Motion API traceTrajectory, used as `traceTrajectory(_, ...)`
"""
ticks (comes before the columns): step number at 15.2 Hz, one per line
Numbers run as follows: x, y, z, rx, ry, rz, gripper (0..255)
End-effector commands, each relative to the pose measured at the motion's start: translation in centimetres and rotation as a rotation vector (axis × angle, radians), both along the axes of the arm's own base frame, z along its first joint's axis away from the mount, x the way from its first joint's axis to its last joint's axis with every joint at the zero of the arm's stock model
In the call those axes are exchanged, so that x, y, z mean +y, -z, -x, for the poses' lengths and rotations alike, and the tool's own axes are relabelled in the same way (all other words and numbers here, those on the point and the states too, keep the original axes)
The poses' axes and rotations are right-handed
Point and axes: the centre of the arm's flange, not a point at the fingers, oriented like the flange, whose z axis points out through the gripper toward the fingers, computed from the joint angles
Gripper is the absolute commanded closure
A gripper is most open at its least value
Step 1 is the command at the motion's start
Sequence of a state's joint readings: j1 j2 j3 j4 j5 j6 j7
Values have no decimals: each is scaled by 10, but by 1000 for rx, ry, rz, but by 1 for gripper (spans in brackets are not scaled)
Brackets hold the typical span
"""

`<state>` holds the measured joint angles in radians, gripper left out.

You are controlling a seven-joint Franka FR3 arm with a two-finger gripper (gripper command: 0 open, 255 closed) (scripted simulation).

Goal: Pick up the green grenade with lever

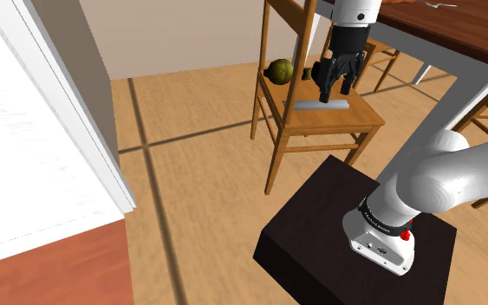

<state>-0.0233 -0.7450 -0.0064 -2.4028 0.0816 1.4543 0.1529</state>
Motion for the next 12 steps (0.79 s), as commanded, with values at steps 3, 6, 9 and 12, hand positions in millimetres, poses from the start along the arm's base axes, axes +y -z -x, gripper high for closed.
traceTrajectory(3,-20,8,-14,-14,15,0,0)
traceTrajectory(6,-50,19,-34,-34,38,-1,0)
traceTrajectory(9,-80,31,-54,-54,60,-2,0)
traceTrajectory(12,-111,41,-74,-75,83,-3,0)
